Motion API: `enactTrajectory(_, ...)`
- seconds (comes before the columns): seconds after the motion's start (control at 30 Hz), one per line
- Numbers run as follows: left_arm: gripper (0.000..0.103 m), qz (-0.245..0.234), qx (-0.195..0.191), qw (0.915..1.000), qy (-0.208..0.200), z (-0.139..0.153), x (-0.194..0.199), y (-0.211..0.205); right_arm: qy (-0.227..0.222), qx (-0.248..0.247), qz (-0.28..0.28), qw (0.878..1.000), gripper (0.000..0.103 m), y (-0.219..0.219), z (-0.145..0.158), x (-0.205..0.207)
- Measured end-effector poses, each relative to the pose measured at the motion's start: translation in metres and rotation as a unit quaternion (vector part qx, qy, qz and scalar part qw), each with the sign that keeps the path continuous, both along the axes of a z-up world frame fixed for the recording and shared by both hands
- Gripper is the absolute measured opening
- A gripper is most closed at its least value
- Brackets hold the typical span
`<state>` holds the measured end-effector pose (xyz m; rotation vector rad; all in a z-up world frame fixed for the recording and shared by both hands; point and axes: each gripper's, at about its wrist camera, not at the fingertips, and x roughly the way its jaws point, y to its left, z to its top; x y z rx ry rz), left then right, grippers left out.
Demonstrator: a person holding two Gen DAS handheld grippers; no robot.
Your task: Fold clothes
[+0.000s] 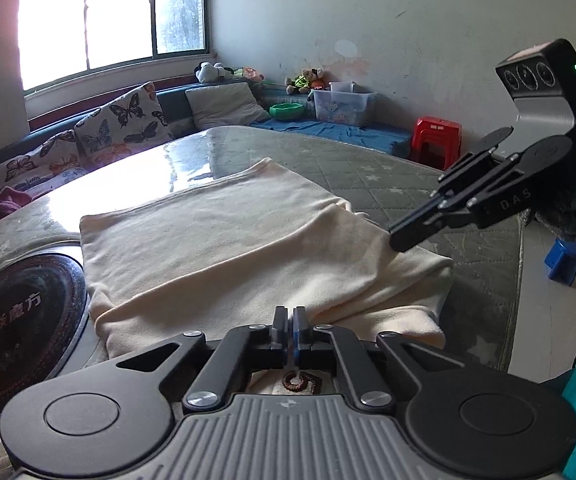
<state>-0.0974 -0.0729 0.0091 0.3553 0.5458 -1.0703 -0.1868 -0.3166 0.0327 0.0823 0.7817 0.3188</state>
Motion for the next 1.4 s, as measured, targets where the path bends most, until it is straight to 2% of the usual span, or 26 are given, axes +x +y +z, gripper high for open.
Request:
enactTrajectory(0.13, 0.003, 0.001, -0.001, 0.9999, 0.010, 0.001, 0.003, 0.001, 0.012, -0.006, -0.007, 1.000, 0.006, 0.000, -0.007, 0.002)
enactTrajectory(0.2, 0.007, -0.008, -0.011, 0.9998, 0.017, 0.006, 0.003, 0.003, 0.013, -0.004, -0.013, 1.000, 0.009, -0.003, -0.006, 0.003)
enactTrajectory(0.37, 0.007, 0.006, -0.030, 0.9993, 0.022, 0.013, 0.011, -0.004, -0.029, -0.027, -0.021, 0.999, 0.009, -0.006, 0.011, 0.009)
enactTrajectory(0.53, 0.008, 0.031, -0.019, 0.9982, 0.047, 0.000, 0.022, -0.022, -0.048, -0.033, -0.026, 0.998, 0.009, 0.001, 0.001, 0.040)
enactTrajectory(0.63, 0.009, 0.034, -0.009, 0.9979, 0.055, -0.009, 0.023, -0.020, -0.031, -0.036, -0.017, 0.999, 0.009, 0.005, -0.013, 0.054)
enactTrajectory(0.7, 0.014, 0.037, -0.007, 0.9979, 0.053, -0.008, 0.021, -0.014, -0.029, -0.051, -0.008, 0.998, 0.009, 0.009, -0.016, 0.052)
enactTrajectory(0.77, 0.025, 0.040, -0.006, 0.9980, 0.049, -0.005, 0.020, -0.006, -0.031, -0.066, 0.004, 0.997, 0.009, 0.013, -0.016, 0.046)
enactTrajectory(0.83, 0.027, 0.045, -0.002, 0.9980, 0.045, -0.004, 0.019, 0.002, -0.036, -0.069, 0.023, 0.997, 0.009, 0.018, -0.012, 0.038)
enactTrajectory(1.0, 0.028, 0.059, 0.005, 0.9970, 0.049, -0.006, 0.015, 0.020, -0.020, -0.080, 0.055, 0.995, 0.010, 0.025, -0.019, 0.022)
enactTrajectory(1.1, 0.029, 0.070, -0.003, 0.9966, 0.044, -0.003, 0.011, 0.032, -0.020, -0.079, 0.052, 0.995, 0.010, 0.023, -0.014, 0.015)
enactTrajectory(1.2, 0.029, 0.102, -0.008, 0.9929, 0.061, -0.007, 0.017, 0.047, -0.014, -0.068, 0.047, 0.996, 0.011, 0.019, -0.016, 0.013)
enactTrajectory(1.3, 0.029, 0.128, -0.030, 0.9877, 0.084, -0.004, 0.024, 0.064, -0.010, -0.058, 0.042, 0.997, 0.011, 0.016, -0.015, 0.013)
enactTrajectory(1.4, 0.029, 0.144, -0.051, 0.9847, 0.083, 0.005, 0.028, 0.071, -0.019, -0.056, 0.041, 0.997, 0.012, 0.016, -0.008, 0.014)
